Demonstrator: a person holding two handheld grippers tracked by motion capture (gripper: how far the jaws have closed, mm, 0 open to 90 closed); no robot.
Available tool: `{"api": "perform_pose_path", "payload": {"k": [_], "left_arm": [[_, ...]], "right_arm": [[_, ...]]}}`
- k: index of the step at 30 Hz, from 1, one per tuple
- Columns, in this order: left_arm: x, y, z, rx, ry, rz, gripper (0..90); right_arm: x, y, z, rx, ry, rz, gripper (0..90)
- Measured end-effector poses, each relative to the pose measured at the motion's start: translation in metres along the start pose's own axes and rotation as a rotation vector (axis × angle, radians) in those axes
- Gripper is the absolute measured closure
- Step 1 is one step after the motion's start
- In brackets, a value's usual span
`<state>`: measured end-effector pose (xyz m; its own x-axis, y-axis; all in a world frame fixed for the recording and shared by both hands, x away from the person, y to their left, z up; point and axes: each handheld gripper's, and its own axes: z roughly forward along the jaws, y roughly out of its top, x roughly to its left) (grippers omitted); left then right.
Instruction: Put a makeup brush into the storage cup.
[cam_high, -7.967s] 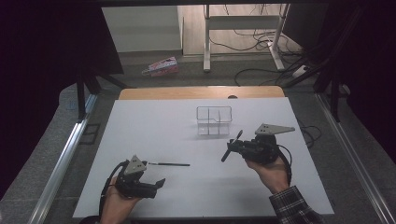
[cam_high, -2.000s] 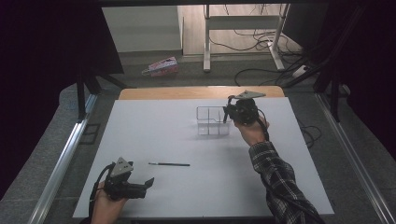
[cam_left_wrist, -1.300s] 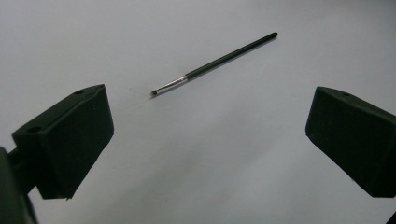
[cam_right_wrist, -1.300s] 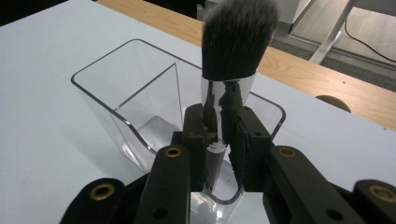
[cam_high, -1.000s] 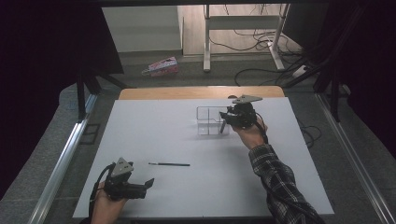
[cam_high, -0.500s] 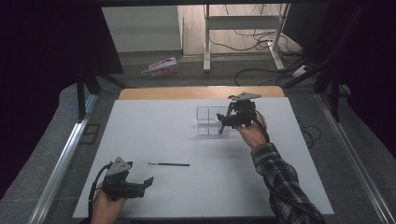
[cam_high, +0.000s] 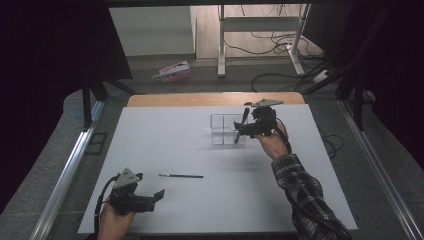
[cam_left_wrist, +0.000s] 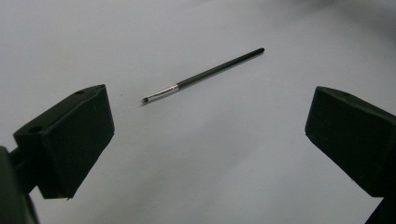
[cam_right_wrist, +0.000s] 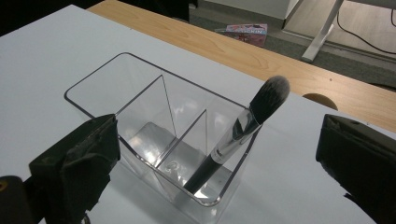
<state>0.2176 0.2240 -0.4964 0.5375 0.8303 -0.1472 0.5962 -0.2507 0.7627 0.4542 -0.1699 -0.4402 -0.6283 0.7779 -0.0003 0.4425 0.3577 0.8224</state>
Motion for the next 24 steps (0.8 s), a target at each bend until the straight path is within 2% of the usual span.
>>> {"api": "perform_pose_path", "payload": {"k": [8, 15, 24], "left_arm": [[0.001, 0.000, -0.001, -0.011, -0.005, -0.002, 1.7], [0.002, 0.000, -0.001, -0.011, -0.009, -0.020, 0.7], [0.002, 0.000, -0.001, -0.008, 0.002, -0.023, 0.1]], "right_arm": [[0.002, 0.000, -0.010, -0.001, 0.018, -0.013, 0.0], [0.005, 0.000, -0.020, -0.002, 0.033, -0.028, 0.0], [0.011, -0.004, -0.029, 0.004, 0.049, -0.038, 0.2]]}}
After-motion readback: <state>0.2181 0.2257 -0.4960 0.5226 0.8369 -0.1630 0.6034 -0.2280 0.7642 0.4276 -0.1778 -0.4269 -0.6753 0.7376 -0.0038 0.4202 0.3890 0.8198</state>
